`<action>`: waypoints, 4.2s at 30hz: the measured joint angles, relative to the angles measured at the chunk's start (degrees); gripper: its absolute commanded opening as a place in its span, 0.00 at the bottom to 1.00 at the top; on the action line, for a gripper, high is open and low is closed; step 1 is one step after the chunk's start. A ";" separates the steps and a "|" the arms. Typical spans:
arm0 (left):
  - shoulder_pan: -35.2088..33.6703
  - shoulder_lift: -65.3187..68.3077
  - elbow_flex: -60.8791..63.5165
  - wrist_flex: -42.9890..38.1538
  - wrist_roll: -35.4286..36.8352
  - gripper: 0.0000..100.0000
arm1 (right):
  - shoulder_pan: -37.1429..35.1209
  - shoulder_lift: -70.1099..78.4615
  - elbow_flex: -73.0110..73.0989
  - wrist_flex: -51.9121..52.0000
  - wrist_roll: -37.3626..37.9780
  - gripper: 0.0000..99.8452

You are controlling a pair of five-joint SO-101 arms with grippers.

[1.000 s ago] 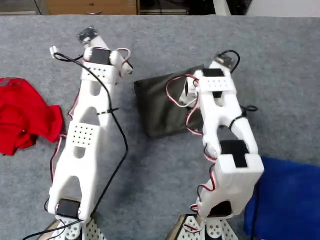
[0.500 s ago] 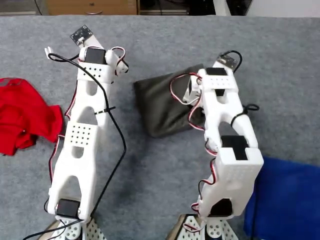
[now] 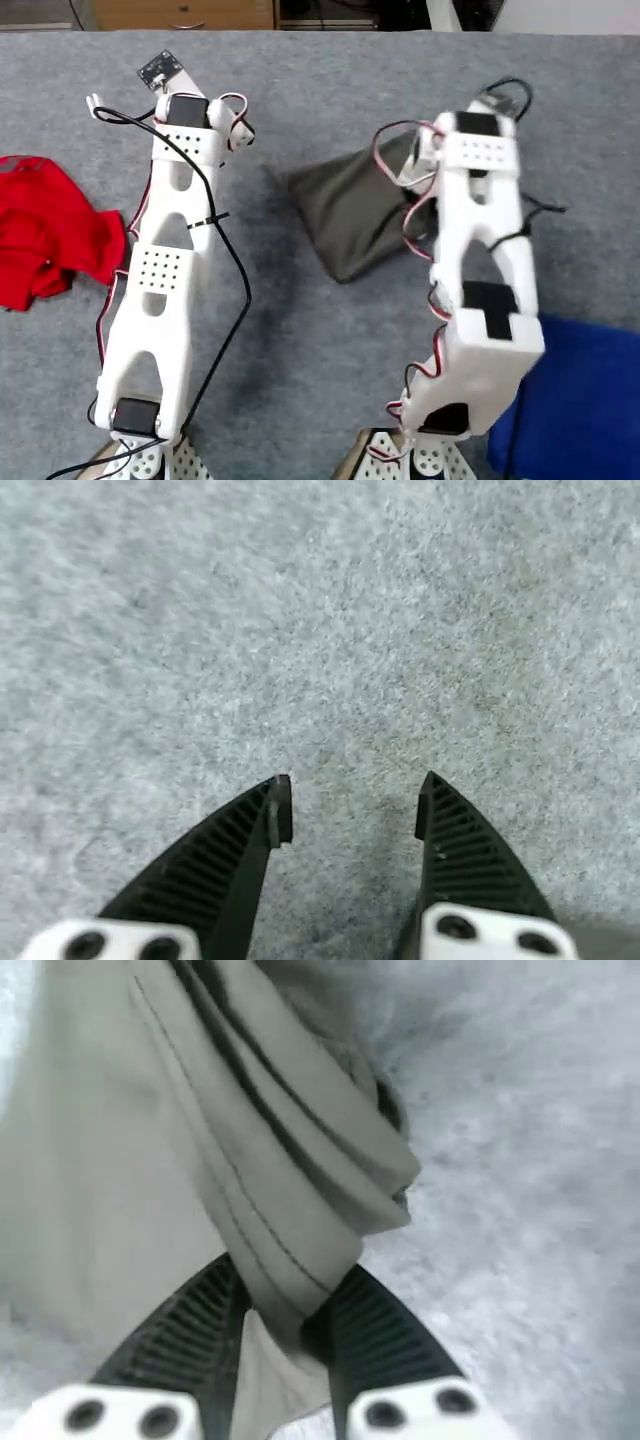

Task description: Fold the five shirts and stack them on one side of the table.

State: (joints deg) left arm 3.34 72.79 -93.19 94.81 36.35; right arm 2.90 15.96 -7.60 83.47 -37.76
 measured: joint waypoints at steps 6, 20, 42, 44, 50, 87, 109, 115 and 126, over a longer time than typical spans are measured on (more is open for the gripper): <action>0.00 0.00 0.00 0.00 0.00 0.21 | 7.38 -8.62 -4.84 11.96 5.71 0.00; -3.87 -0.35 0.00 4.48 -6.59 0.21 | 45.71 -34.73 3.52 17.85 34.29 0.00; -28.75 -27.34 1.58 5.36 -32.35 0.21 | 79.91 -36.48 25.76 6.33 80.88 0.38; -32.35 -29.80 4.22 5.36 -34.37 0.21 | 80.09 -36.84 25.76 6.42 82.73 0.44; -43.52 -35.78 12.57 5.36 -41.05 0.21 | 82.37 -36.84 20.48 6.68 84.22 0.39; -58.90 2.64 12.48 -11.08 -52.40 0.03 | 61.98 -37.27 1.85 17.85 58.37 0.06; -26.11 -40.62 17.67 5.45 -36.31 0.02 | 35.34 -34.73 6.24 13.19 57.49 0.06; -5.63 -62.33 41.23 5.45 -32.70 0.02 | 31.65 -29.80 9.32 7.91 58.29 0.06; 18.46 -87.91 77.10 5.45 -30.51 0.31 | 30.07 -24.18 9.32 9.23 63.56 0.06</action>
State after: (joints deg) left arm 21.80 -15.12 -16.09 100.26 5.85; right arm 32.97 -8.22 1.71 92.70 25.80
